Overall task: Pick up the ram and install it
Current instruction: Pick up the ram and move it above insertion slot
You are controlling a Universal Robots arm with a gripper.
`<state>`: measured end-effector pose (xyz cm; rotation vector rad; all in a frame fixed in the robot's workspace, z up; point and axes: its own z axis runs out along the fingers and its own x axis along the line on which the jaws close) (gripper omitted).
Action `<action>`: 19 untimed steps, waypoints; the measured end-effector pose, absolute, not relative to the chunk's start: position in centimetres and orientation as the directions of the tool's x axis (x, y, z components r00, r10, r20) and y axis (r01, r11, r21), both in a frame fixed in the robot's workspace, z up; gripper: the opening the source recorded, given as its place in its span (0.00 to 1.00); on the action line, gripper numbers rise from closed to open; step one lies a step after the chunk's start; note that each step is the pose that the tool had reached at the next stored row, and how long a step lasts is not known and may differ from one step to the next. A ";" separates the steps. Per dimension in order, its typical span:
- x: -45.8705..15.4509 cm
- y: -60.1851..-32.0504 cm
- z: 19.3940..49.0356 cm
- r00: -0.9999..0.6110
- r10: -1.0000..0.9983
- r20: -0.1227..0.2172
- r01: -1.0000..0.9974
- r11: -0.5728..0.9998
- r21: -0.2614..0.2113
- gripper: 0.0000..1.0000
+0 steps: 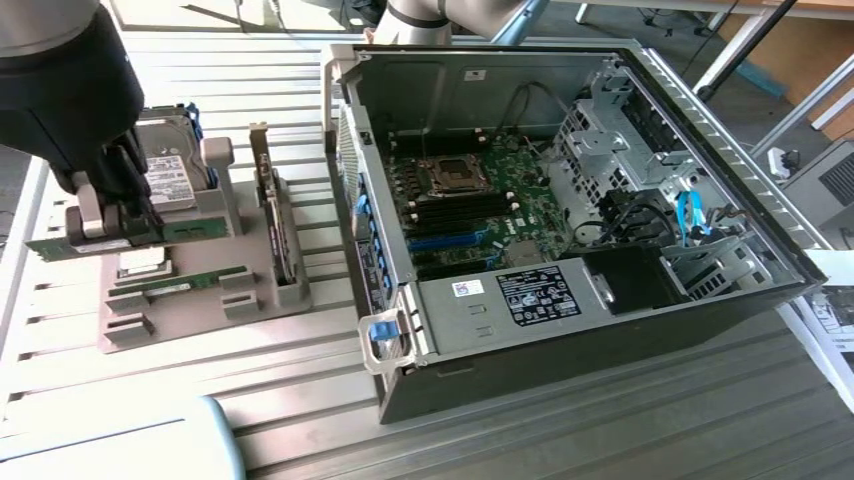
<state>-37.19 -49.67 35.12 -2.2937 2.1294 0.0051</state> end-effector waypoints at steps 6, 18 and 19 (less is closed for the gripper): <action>-37.2 -49.7 37.0 0.074 -0.997 -0.011 -0.997 -0.074 -0.007 0.14; -36.0 -49.7 38.9 0.074 -0.997 -0.011 -0.997 -0.074 -0.004 0.14; -35.7 -49.7 38.9 0.074 -0.997 -0.011 -0.997 -0.074 -0.004 0.14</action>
